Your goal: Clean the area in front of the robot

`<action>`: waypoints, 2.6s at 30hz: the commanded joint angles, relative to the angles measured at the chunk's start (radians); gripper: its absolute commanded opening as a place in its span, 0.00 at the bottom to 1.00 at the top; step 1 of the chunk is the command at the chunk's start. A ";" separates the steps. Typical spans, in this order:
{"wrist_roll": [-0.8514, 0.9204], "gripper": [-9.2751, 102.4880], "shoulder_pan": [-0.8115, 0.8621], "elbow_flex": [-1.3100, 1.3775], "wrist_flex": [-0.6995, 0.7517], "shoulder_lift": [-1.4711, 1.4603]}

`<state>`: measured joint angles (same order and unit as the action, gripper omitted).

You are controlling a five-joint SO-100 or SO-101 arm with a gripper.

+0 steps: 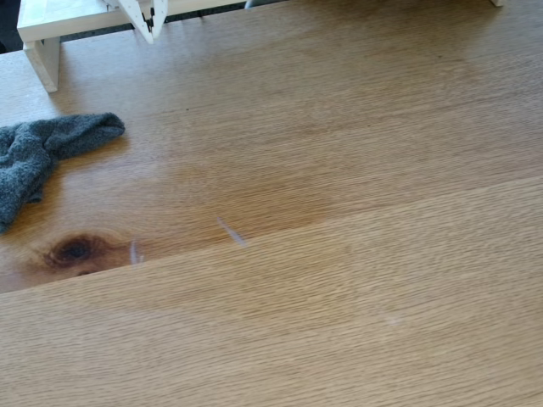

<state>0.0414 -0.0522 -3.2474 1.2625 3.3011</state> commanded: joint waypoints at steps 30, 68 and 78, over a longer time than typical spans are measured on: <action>-0.018 0.29 0.110 0.244 -0.661 -0.703; 0.376 0.08 0.905 0.775 -1.249 -1.894; 0.247 0.08 0.778 0.775 -1.026 -1.522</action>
<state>0.3267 0.7762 -2.5265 0.1841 1.5693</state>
